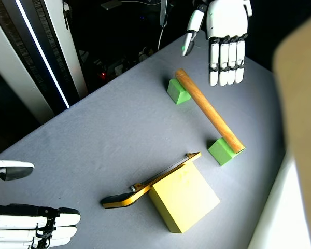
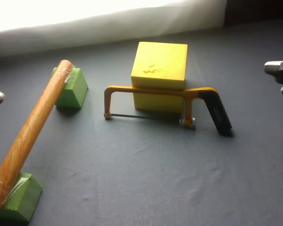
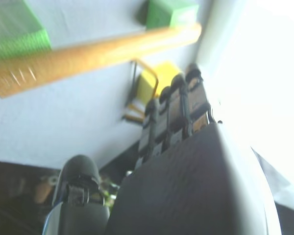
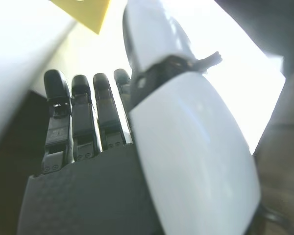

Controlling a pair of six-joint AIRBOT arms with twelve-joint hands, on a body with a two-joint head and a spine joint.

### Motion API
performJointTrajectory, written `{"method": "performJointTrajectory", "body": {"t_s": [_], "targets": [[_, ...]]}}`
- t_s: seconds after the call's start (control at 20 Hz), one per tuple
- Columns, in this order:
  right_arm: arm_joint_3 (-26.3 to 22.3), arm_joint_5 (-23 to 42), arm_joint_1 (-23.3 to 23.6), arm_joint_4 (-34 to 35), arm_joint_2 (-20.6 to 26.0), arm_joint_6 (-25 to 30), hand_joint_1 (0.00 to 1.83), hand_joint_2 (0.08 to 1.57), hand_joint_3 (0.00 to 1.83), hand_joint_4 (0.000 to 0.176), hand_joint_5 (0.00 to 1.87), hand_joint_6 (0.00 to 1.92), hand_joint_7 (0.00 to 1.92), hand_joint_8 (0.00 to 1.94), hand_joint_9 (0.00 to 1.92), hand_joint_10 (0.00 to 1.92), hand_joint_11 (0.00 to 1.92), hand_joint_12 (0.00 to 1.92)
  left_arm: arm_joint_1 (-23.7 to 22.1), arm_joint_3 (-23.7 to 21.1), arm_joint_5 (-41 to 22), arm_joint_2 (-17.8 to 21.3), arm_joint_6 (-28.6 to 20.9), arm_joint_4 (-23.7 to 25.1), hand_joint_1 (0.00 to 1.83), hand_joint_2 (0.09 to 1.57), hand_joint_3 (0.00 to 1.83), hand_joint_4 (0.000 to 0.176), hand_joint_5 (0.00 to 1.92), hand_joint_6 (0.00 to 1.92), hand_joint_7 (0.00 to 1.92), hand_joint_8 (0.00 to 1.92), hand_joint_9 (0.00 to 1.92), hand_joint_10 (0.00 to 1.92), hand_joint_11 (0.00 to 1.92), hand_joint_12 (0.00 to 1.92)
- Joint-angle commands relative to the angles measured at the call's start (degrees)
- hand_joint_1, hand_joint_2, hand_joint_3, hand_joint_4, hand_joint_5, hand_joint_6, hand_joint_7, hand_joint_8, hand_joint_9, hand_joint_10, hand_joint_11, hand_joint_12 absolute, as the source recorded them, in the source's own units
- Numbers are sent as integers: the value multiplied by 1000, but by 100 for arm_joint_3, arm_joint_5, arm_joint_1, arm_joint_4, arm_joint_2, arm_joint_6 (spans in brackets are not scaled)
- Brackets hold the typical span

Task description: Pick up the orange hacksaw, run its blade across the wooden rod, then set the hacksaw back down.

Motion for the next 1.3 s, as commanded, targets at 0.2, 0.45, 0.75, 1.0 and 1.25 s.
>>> {"method": "performJointTrajectory", "body": {"t_s": [0.2,0.45,0.75,1.0,1.25], "targets": [[90,1604,-525,1104,-325,-442,1058,1132,0,0,150,2,99,0,145,0,0,897,-259,-334,176,586,-157,-215,22,1271,0,0,96,4,100,4,88,3,0,169],[147,2054,-914,1418,-552,-427,1028,1154,1,0,115,1,75,1,123,1,0,844,-608,-556,206,917,-545,278,32,1266,0,0,94,3,87,1,85,2,0,174],[449,1634,-866,853,-723,81,1001,1165,0,0,68,1,40,1,92,1,0,766,-602,-888,-201,1093,-570,299,0,1273,2,0,103,3,102,5,87,1,0,179],[1166,1436,-590,-624,-938,870,978,1172,1,0,84,4,71,6,124,6,0,770,-252,-1037,-656,1073,-430,296,25,1280,2,0,93,0,93,0,79,0,0,186],[2015,1722,-529,-1492,-1262,1311,1015,1137,0,0,177,2,115,1,152,4,0,826,252,-1017,-1088,902,999,-1000,0,1277,0,0,93,3,107,4,88,3,0,202]]}}
